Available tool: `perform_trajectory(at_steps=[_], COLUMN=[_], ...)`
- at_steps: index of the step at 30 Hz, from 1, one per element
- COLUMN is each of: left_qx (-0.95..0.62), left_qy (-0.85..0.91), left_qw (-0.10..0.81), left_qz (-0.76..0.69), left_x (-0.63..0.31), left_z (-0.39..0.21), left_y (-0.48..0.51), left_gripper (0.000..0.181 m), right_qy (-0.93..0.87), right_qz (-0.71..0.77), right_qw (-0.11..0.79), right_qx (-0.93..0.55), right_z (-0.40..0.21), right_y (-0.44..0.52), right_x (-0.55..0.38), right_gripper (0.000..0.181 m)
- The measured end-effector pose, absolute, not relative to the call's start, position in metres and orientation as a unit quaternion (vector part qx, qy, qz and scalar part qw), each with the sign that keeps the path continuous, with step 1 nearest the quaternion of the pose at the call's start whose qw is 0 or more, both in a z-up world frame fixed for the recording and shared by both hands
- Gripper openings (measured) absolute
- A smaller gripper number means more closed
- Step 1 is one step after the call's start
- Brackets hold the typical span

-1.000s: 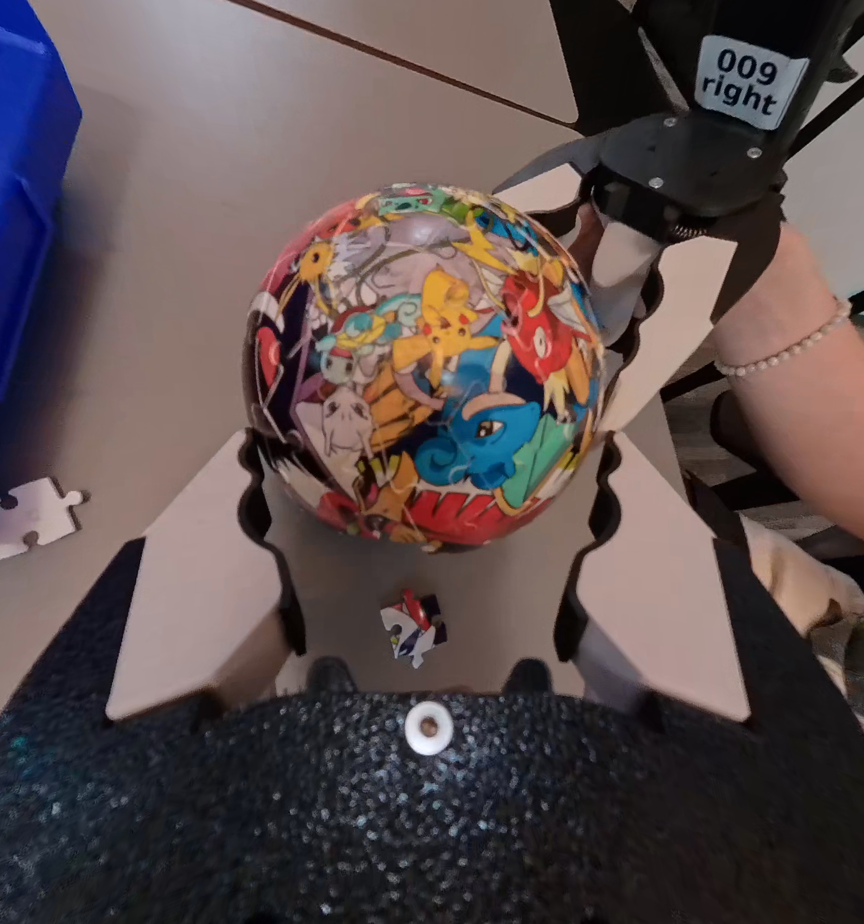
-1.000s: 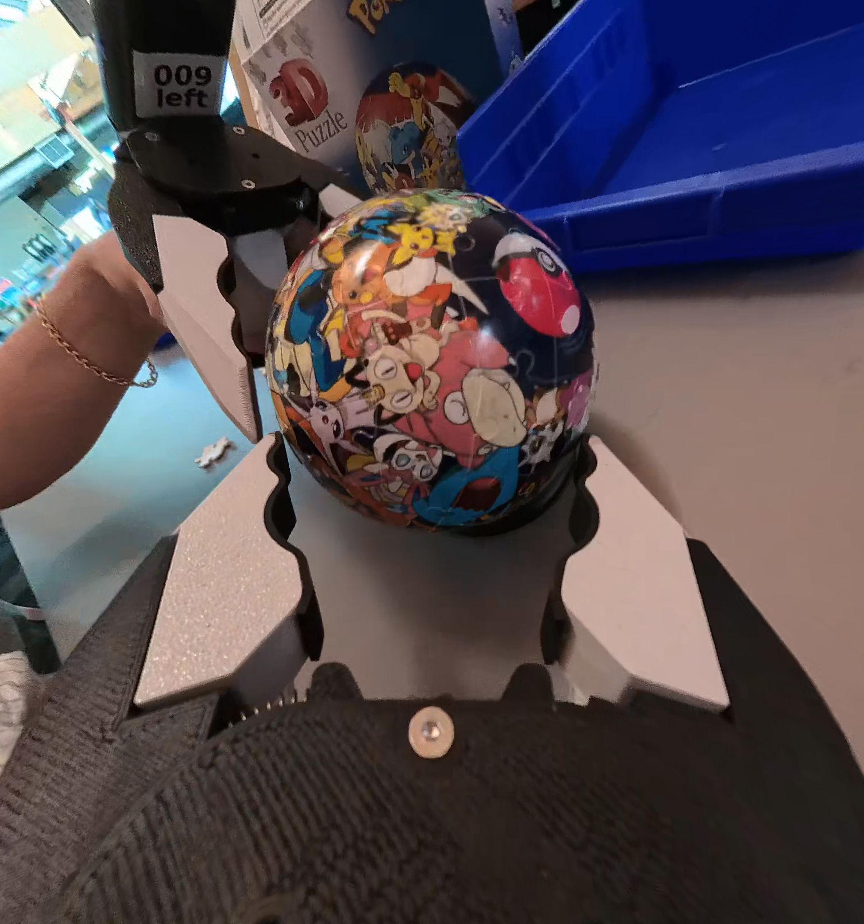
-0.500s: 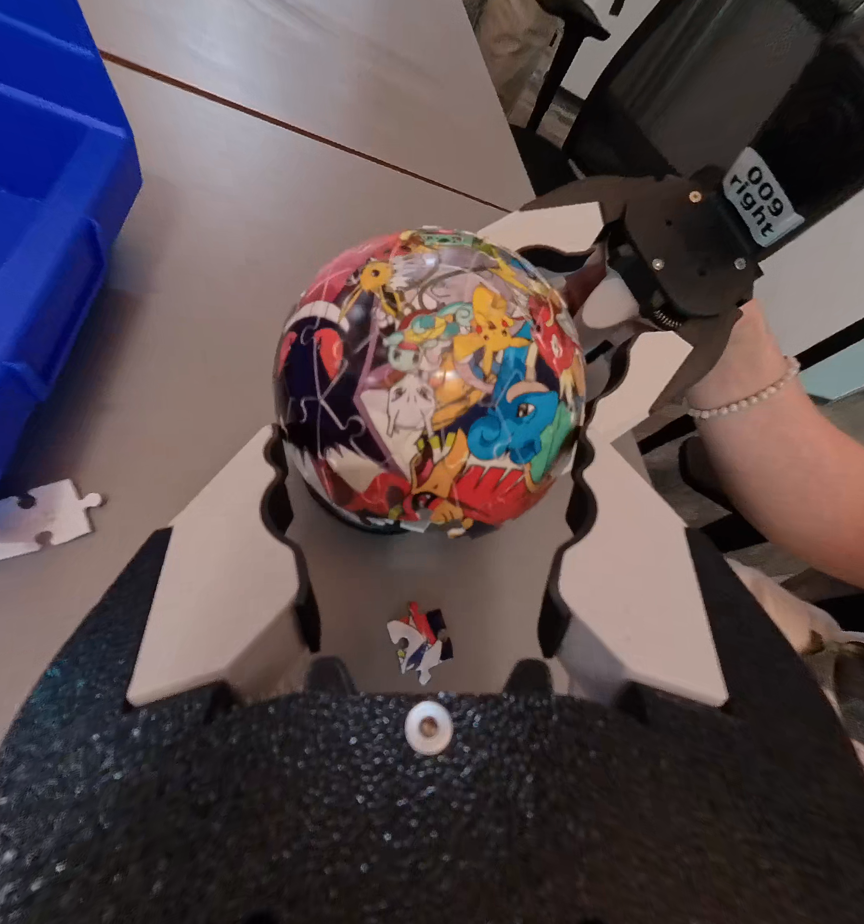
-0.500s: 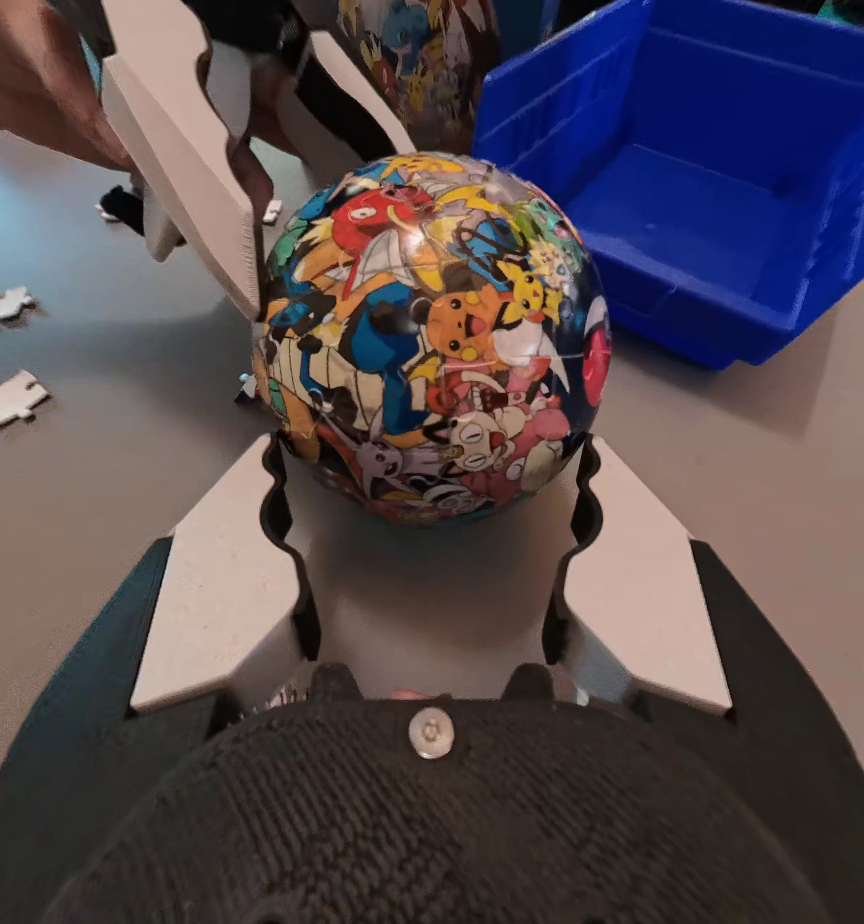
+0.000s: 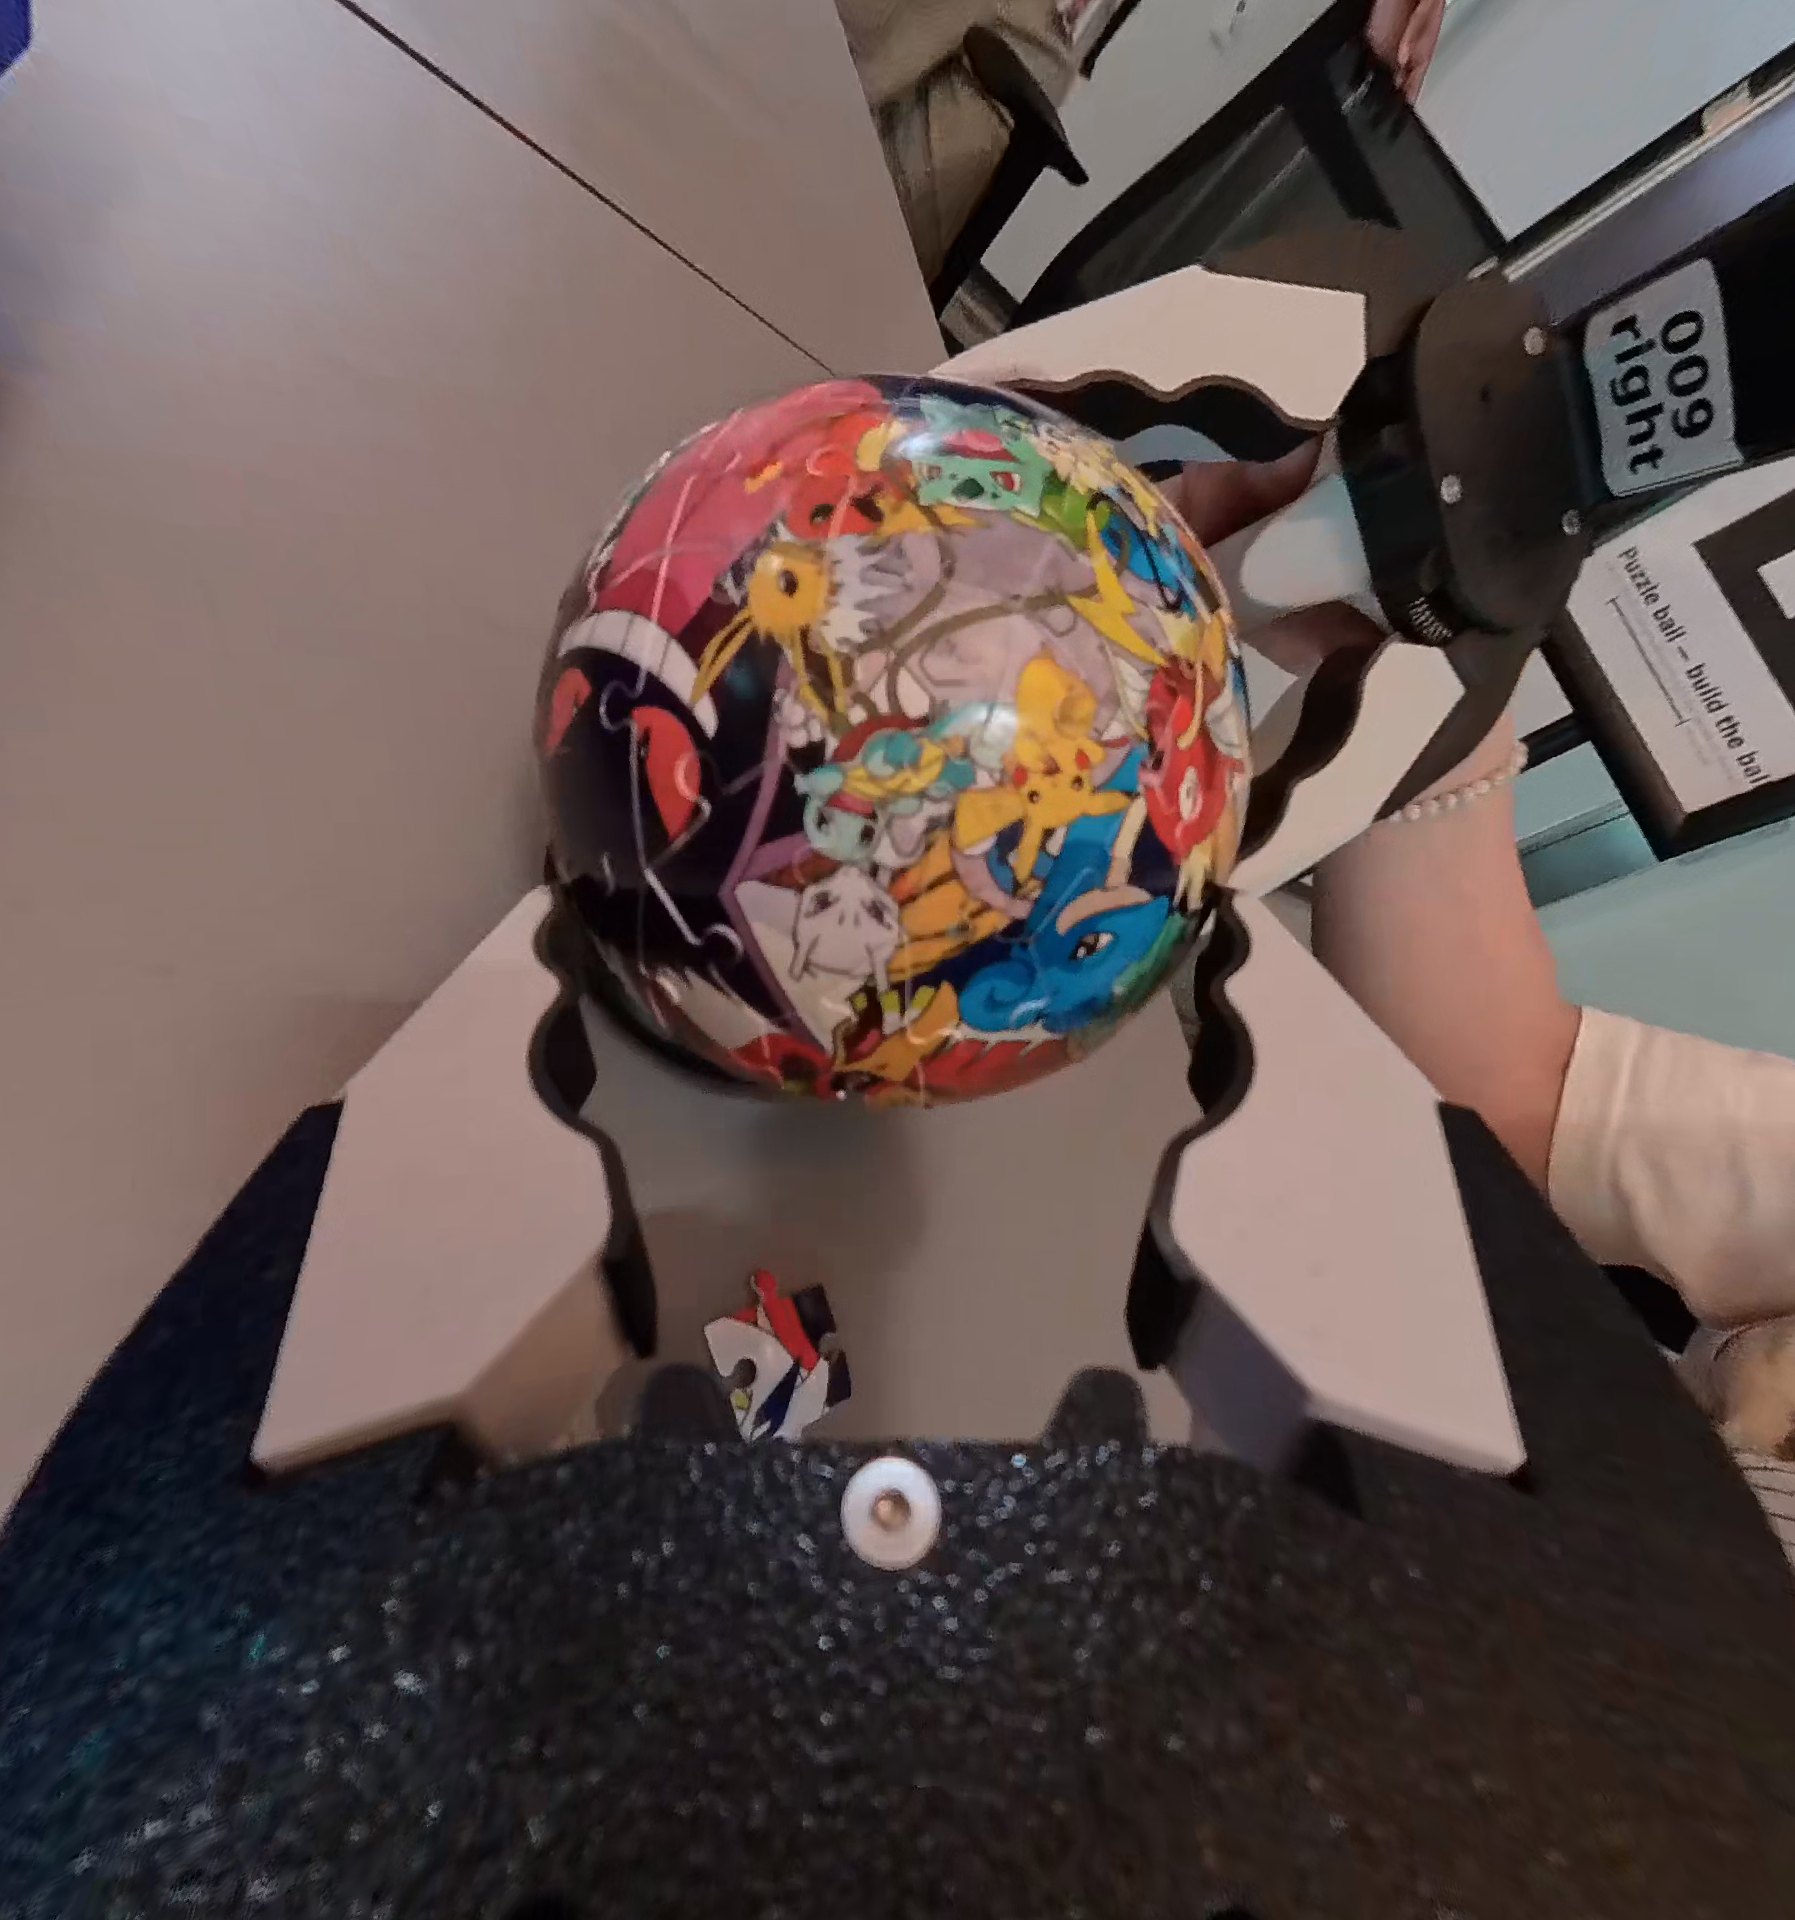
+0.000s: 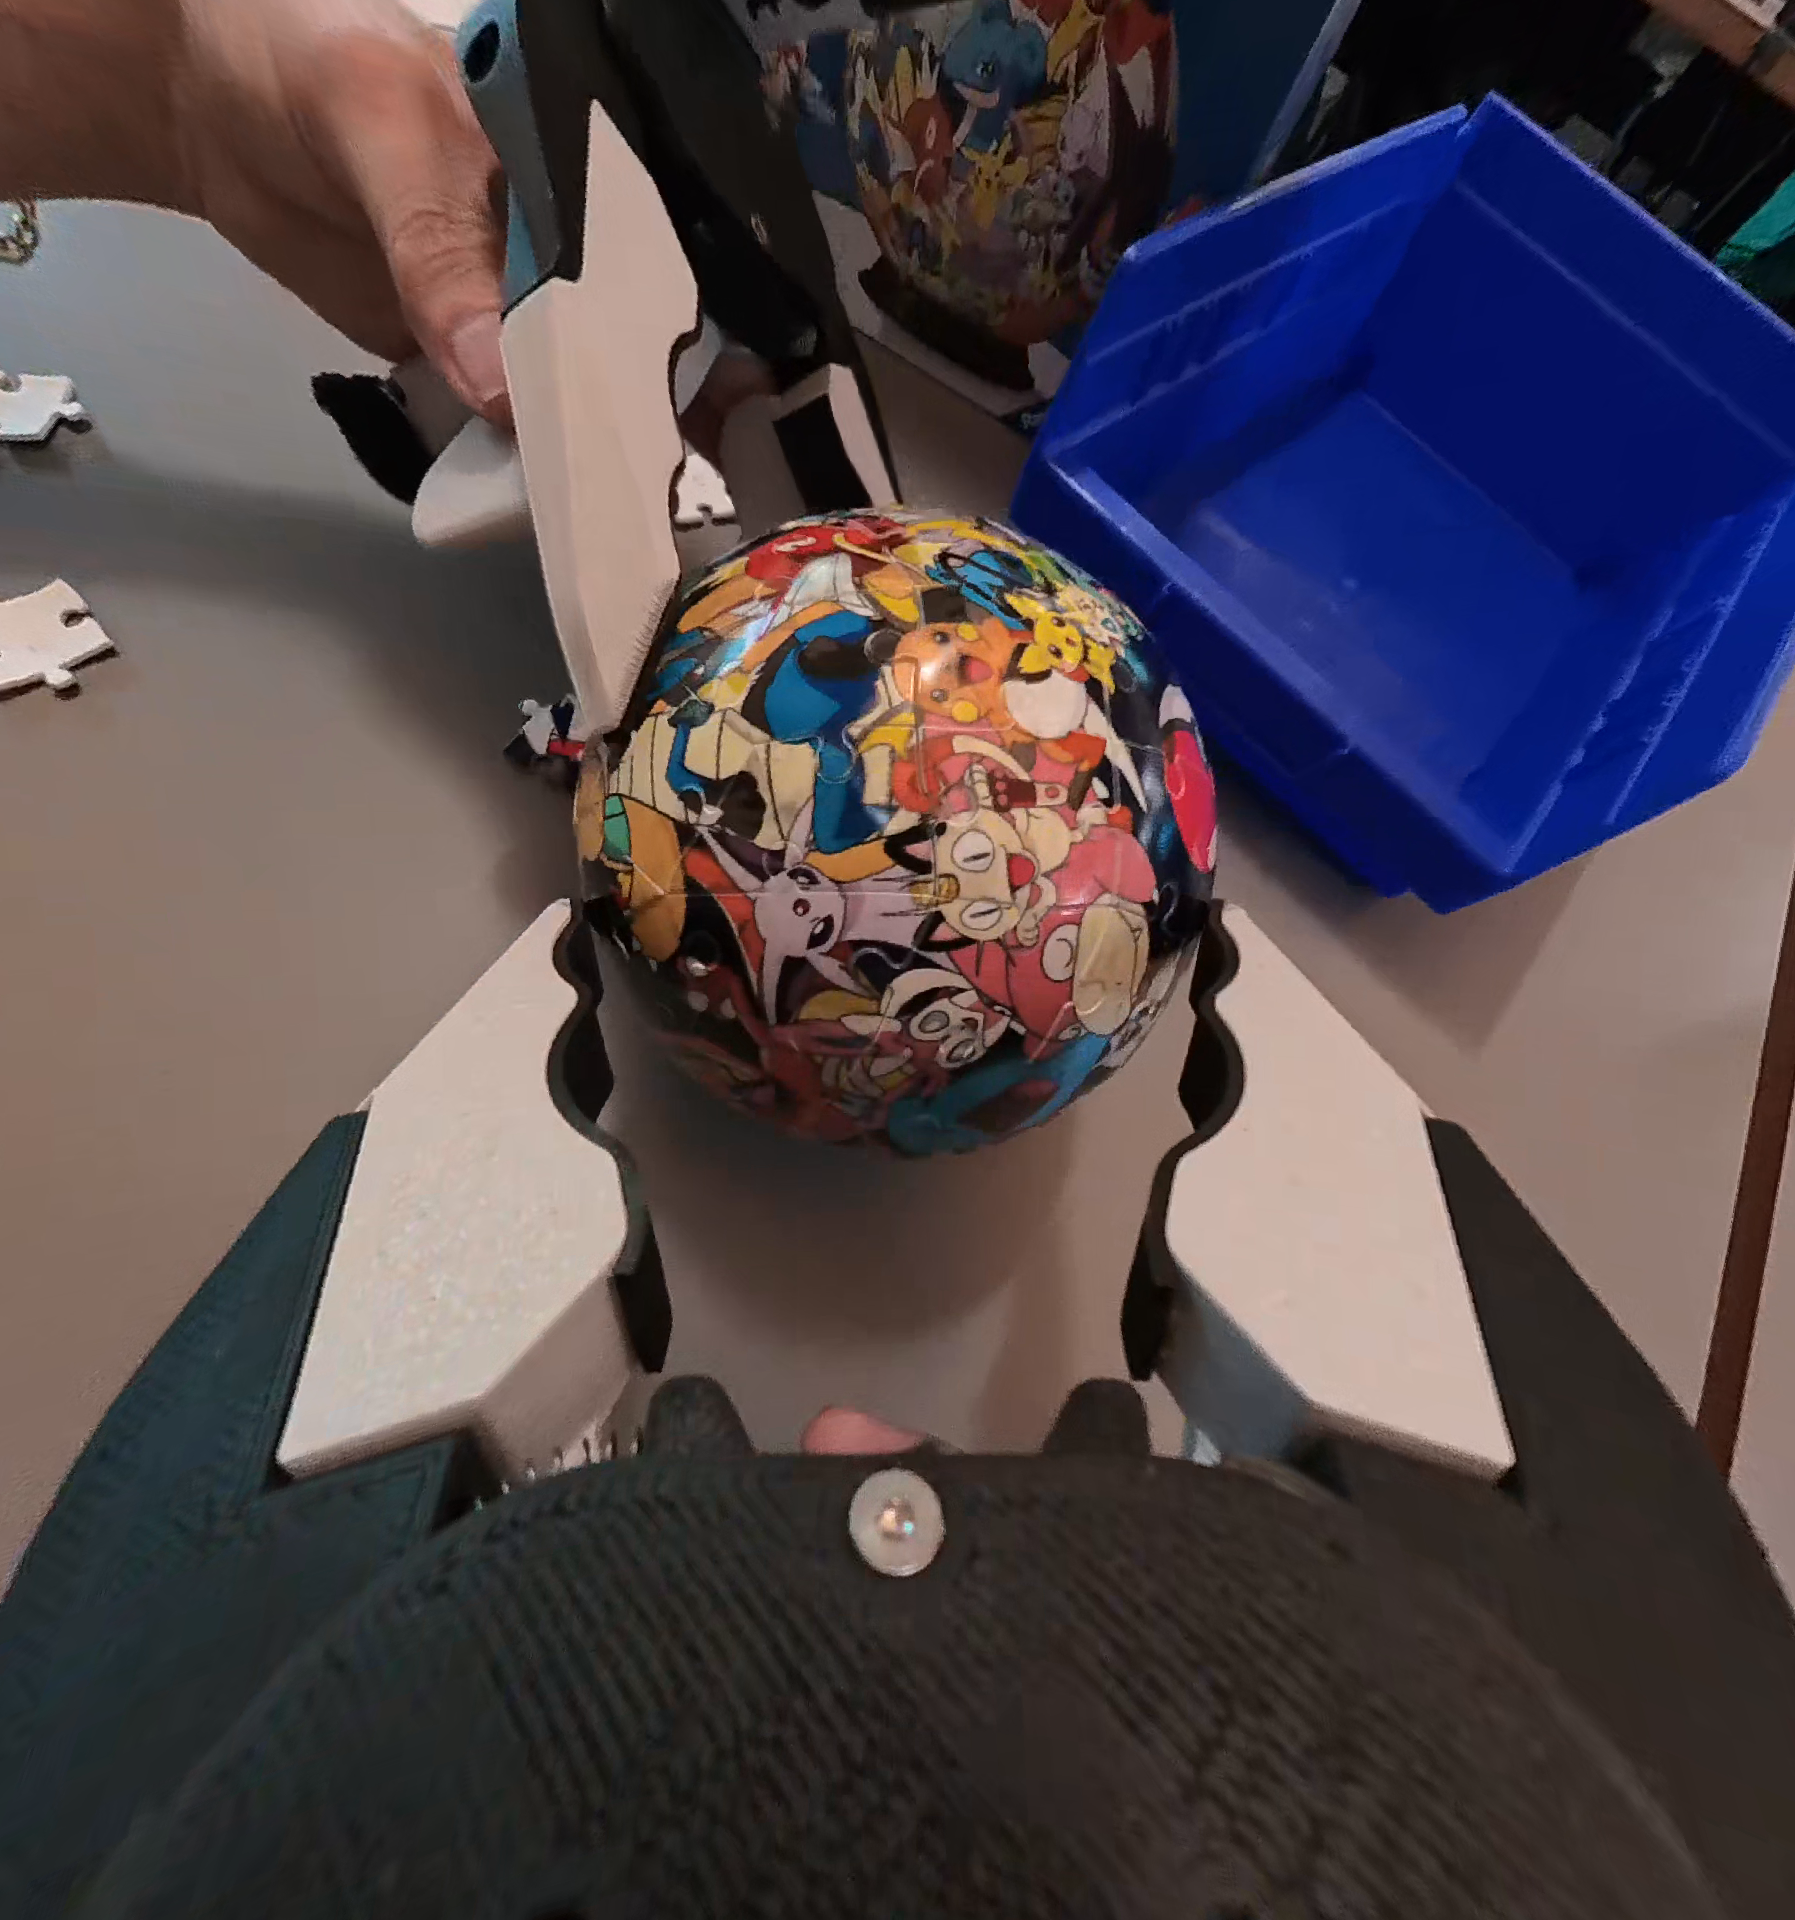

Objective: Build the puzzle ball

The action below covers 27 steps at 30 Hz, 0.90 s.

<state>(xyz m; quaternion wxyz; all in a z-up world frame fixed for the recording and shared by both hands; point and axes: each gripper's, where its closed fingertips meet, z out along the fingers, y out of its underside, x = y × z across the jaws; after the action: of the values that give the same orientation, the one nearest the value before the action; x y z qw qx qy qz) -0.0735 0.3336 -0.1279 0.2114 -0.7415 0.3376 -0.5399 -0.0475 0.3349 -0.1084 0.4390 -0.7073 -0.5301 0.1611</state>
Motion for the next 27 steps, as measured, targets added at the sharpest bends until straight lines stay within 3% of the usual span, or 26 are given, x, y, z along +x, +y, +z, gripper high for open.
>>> perform_trajectory(at_steps=[8,16,21,25,27], left_qx=[-0.742,-0.727,-0.693,-0.611,-0.579], left_qy=[0.324,0.337,0.345,0.391,0.391], left_qw=[0.236,0.293,0.437,0.635,0.684], left_qz=[-0.537,-0.522,-0.459,-0.265,-0.21], left_x=[-0.079,-0.094,-0.132,-0.172,-0.183], left_z=[-0.112,-0.087,-0.049,-0.01,0.003], left_y=[0.337,0.332,0.33,0.324,0.313], left_gripper=[0.112,0.111,0.102,0.072,0.066], right_qy=[-0.494,-0.476,-0.426,-0.393,-0.363], right_qz=[0.217,0.183,0.111,0.066,0.057], right_qw=[0.465,0.475,0.506,0.54,0.563], right_qx=[-0.702,-0.717,-0.742,-0.741,-0.74], right_z=[-0.098,-0.094,-0.085,-0.085,-0.08], right_y=[0.332,0.326,0.312,0.283,0.271], right_x=[-0.047,-0.025,0.001,0.012,0.013], right_gripper=[0.109,0.114,0.111,0.106,0.096])
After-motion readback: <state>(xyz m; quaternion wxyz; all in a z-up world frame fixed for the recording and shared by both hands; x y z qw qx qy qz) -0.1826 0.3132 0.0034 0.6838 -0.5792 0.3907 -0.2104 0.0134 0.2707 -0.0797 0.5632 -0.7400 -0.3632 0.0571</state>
